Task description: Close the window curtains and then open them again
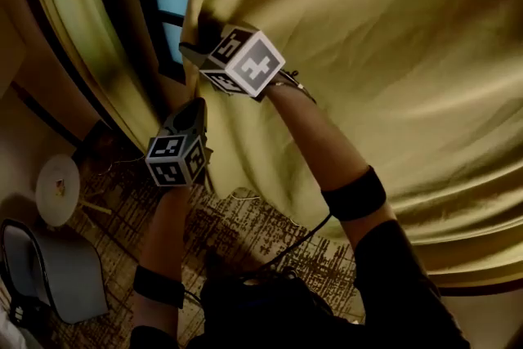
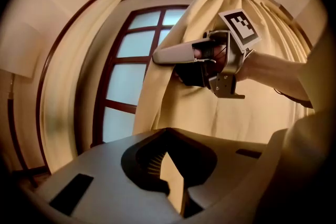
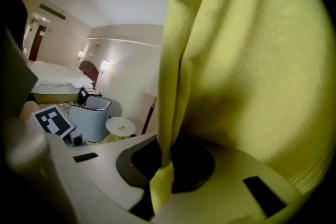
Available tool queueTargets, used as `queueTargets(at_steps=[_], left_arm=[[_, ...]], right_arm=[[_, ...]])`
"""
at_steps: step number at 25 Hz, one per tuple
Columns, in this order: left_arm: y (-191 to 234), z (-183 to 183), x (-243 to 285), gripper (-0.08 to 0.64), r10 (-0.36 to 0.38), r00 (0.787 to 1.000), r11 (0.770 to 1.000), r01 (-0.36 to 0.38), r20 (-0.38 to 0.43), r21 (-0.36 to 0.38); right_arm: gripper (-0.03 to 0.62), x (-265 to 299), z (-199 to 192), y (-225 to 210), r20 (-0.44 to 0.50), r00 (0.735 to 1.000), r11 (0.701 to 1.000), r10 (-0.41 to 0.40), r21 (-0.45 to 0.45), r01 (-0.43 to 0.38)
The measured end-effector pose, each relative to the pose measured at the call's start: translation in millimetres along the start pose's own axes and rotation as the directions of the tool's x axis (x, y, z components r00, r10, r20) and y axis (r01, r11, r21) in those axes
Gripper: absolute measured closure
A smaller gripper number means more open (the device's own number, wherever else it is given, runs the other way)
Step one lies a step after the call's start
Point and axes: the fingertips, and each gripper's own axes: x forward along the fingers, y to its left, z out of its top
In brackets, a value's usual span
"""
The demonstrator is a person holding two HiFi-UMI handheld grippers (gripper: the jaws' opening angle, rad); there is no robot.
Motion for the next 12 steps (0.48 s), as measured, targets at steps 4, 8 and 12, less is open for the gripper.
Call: queueTargets(at_steps=[4, 8, 12], left_arm=[[15, -7, -11, 0.557, 0.011, 1.000, 1.000, -0.011, -0.006, -0.005], [19, -8, -19, 0.557, -0.008, 1.000, 1.000, 0.008, -0.011, -0.003], [28, -6, -17, 0.557, -0.052, 0.998, 0.999, 0.052, -0.018, 0.009]], right_arm=[[0.560, 13, 15, 14, 0.032, 0.999, 1.000, 0.015, -0.002, -0.015], [0.558, 14, 20, 16, 0.050, 0.999, 1.000, 0.003, 0.026, -0.004], [0.557, 12, 11, 4, 0.026, 0.999, 0.997, -0.045, 0.068, 0.043]])
